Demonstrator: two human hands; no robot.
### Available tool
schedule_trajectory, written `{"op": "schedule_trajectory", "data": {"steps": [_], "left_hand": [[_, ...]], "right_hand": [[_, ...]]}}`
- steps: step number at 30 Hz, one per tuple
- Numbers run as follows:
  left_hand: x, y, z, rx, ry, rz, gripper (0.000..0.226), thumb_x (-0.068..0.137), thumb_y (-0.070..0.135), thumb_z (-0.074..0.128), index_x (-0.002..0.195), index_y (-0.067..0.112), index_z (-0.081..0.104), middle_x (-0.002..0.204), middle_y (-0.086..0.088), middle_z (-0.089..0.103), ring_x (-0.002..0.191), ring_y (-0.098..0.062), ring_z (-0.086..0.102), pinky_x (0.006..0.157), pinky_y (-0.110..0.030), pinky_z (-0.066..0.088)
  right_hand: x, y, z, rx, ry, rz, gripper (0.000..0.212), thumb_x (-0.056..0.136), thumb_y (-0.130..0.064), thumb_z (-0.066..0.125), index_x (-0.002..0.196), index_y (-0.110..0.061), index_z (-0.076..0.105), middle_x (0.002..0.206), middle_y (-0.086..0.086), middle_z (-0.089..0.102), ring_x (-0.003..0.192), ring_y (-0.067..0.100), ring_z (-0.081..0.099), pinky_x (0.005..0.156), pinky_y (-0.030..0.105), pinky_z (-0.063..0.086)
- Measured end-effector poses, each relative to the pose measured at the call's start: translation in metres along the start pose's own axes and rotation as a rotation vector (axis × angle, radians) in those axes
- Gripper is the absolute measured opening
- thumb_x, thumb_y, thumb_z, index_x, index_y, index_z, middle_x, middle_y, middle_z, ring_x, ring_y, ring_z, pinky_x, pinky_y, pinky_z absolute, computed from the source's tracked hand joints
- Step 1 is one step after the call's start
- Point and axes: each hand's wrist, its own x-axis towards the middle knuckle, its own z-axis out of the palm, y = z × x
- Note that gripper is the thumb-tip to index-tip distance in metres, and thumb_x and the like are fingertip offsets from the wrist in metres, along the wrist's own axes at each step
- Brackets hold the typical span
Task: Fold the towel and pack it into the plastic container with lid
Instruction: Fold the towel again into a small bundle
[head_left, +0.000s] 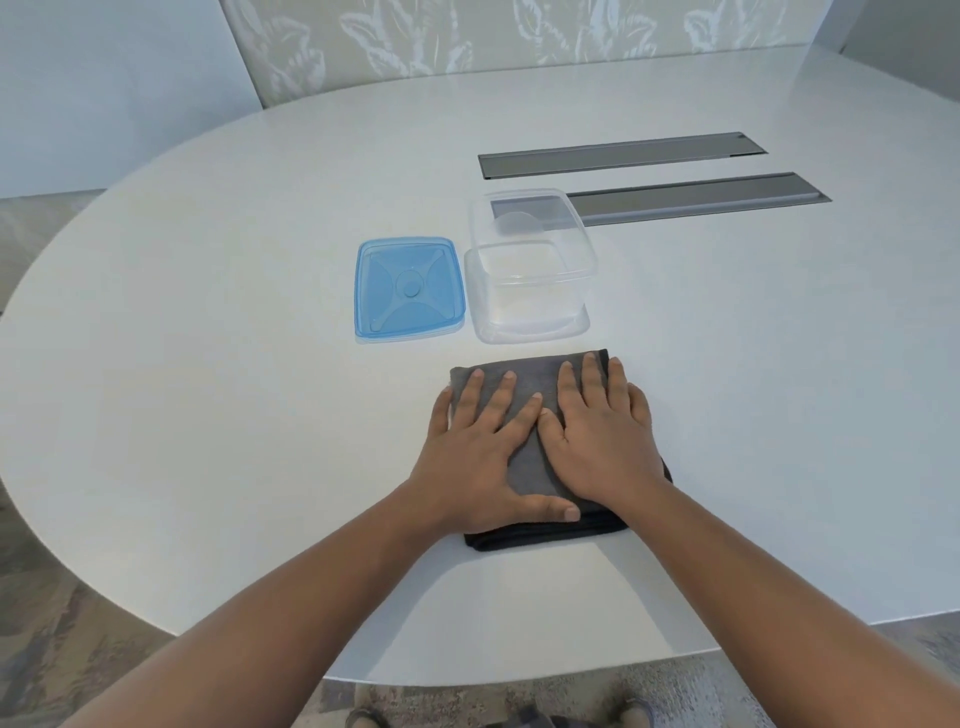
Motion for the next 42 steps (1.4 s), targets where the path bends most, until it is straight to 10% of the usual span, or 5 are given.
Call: {"op": "schedule_trajectory", "data": {"steps": [15,26,33,38,42], "left_hand": [[-0.013,-0.033,-0.008,-0.036,0.038,-0.025,0.114,0.067,0.106,0.023,0.161,0.045,0.004,0.171,0.007,-0.012,0.152,-0.024,-0.030,0.124,-0.055,-0.008],[-0.018,-0.034,-0.010,-0.208,0.037,-0.102,0.092,0.085,0.091,0.008,0.162,0.041,0.009,0.170,0.006,-0.017,0.149,-0.012,-0.035,0.124,-0.042,-0.008],[-0.022,-0.026,-0.028,-0.866,0.228,-0.456,0.065,0.100,0.042,0.059,0.158,0.033,0.031,0.167,0.005,0.020,0.153,-0.017,0.022,0.123,-0.037,0.024],[-0.025,-0.036,-0.039,-1.008,0.220,-0.498,0.061,0.094,0.023,0.067,0.148,0.038,0.042,0.114,0.031,0.051,0.089,0.034,0.049,0.064,-0.003,0.047],[-0.026,-0.039,-0.042,-1.054,0.181,-0.538,0.061,0.091,0.024,0.070,0.144,0.041,0.043,0.121,0.017,0.056,0.112,-0.003,0.058,0.078,-0.019,0.056]], "right_hand": [[-0.003,-0.029,0.001,0.117,0.197,-0.145,0.066,0.099,-0.046,0.031,0.158,-0.017,0.033,0.170,0.006,0.021,0.158,0.025,0.004,0.124,0.047,0.002],[0.002,-0.026,0.005,-0.010,-0.049,-0.296,0.073,0.100,-0.055,0.012,0.164,-0.020,0.010,0.173,0.003,0.005,0.158,0.023,0.000,0.125,0.045,0.002],[-0.009,-0.047,-0.014,0.456,0.061,-0.257,0.068,0.102,-0.035,0.036,0.163,-0.013,0.016,0.172,0.004,0.014,0.158,0.017,0.007,0.127,0.038,0.007],[-0.016,-0.070,-0.018,1.146,-0.111,-0.087,0.075,0.093,-0.039,0.041,0.163,-0.030,0.016,0.167,-0.020,0.018,0.145,-0.012,0.018,0.116,0.014,0.016],[-0.016,-0.072,-0.010,1.227,-0.128,-0.032,0.076,0.090,-0.034,0.042,0.163,-0.029,0.020,0.167,-0.017,0.022,0.147,-0.007,0.021,0.125,0.029,0.017]]}}
